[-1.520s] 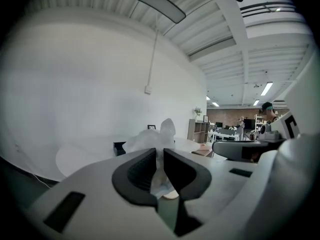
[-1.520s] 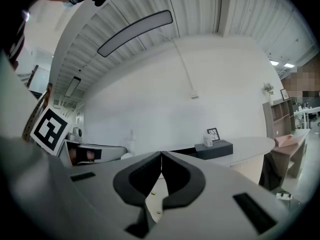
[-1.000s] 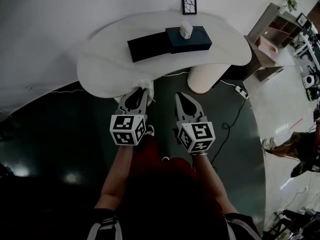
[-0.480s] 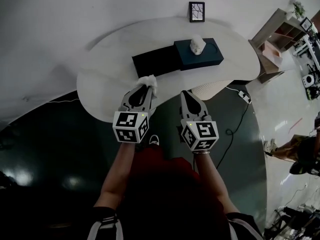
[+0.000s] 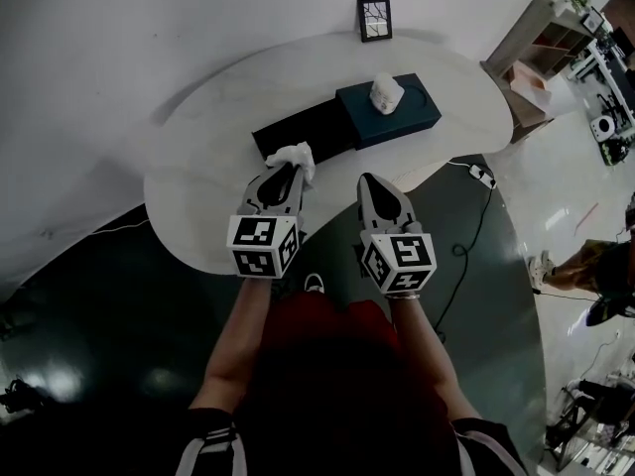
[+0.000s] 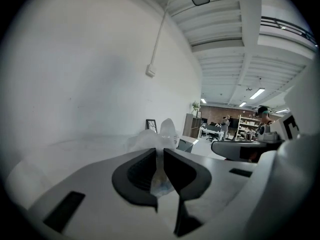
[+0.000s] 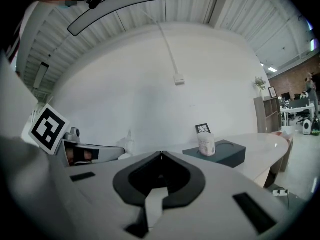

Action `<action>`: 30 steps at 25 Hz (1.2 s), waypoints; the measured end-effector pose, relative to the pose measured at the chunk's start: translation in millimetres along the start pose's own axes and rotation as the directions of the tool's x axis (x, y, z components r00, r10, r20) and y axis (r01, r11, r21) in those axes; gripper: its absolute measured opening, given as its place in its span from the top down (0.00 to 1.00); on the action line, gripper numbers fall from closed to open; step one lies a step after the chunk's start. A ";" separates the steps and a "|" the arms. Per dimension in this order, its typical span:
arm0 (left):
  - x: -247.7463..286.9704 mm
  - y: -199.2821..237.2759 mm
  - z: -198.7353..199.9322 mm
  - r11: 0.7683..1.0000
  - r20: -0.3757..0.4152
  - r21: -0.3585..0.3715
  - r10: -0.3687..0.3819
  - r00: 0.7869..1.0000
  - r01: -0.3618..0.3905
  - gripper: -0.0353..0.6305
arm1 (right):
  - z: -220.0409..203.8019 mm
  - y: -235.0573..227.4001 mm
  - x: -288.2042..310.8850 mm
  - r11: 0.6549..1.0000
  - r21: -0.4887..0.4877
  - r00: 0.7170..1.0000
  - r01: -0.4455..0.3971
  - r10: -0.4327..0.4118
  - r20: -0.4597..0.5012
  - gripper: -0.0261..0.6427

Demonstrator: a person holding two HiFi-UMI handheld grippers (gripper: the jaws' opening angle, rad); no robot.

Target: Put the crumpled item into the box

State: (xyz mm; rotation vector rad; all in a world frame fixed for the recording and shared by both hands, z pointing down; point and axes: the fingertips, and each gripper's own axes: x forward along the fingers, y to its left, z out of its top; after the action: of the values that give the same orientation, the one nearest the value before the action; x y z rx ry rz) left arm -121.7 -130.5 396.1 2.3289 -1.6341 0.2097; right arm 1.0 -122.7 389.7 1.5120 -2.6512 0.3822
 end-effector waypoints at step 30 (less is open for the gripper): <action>130.0 5.1 17.5 0.996 -0.109 0.035 -0.073 0.991 0.077 0.85 | 8.8 -74.1 65.5 0.995 0.031 0.995 0.091 -0.089 -0.043 0.94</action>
State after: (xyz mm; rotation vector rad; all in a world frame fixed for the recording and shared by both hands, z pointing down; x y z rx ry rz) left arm -82.2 -253.9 416.7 2.3589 -1.5014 0.3479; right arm 31.2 -215.8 406.4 1.6079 -2.5473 0.4479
